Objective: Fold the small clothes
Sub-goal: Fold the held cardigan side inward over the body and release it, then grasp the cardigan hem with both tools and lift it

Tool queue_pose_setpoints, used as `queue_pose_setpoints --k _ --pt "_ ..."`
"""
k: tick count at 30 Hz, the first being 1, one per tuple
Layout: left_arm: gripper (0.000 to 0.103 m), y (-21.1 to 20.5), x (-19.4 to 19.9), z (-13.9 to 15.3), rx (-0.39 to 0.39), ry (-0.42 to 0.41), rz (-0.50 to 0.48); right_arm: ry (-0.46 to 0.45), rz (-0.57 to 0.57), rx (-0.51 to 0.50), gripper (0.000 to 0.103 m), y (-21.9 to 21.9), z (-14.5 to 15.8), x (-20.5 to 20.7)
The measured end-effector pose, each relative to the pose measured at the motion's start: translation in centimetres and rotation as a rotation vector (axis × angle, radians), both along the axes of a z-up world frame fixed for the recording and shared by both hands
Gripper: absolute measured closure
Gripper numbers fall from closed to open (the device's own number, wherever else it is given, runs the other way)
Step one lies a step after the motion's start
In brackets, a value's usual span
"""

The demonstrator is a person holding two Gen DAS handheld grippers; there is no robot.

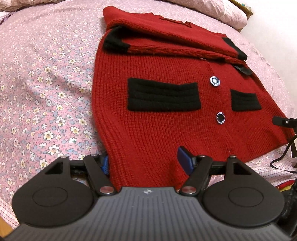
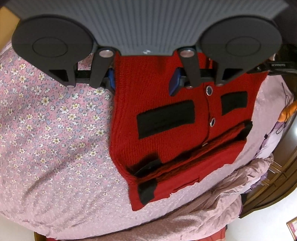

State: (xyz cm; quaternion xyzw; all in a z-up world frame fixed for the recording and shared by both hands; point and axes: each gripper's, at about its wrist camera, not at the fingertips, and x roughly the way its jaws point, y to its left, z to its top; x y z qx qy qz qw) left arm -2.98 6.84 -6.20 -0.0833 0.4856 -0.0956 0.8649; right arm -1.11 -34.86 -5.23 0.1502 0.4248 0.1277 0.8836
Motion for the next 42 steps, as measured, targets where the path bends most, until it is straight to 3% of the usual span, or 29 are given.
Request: queue_pose_setpoints --k 5,17,20,22,23,36,39,42 --pt "0.028 0.0 -0.2 -0.1 0.008 -0.003 -0.002 0.014 -0.007 0.038 0.045 -0.4 -0.2 0.0" --pt "0.028 -0.1 -0.2 -0.1 0.012 -0.006 -0.003 -0.005 0.017 0.007 0.046 0.4 -0.3 -0.3" --pt "0.029 -0.1 -0.2 -0.1 0.012 -0.005 -0.003 0.001 0.014 0.005 0.061 0.5 -0.4 -0.4" --pt "0.029 -0.2 -0.2 0.0 0.014 -0.005 -0.004 0.031 0.012 0.029 0.081 0.4 -1.0 -0.3" --pt "0.029 -0.2 -0.2 0.0 0.017 -0.006 -0.004 0.044 0.010 0.042 0.084 0.4 -1.3 -0.3" --pt "0.030 -0.3 -0.6 0.1 0.024 -0.004 -0.005 0.046 0.043 0.063 0.088 0.7 -2.0 -1.1" --pt "0.035 -0.2 -0.9 0.1 0.027 -0.007 -0.006 0.044 0.039 0.066 0.088 0.7 -2.0 -1.1" --pt "0.046 0.0 -1.1 0.1 0.042 -0.006 -0.008 0.017 0.041 0.059 0.089 0.9 -2.1 -1.5"
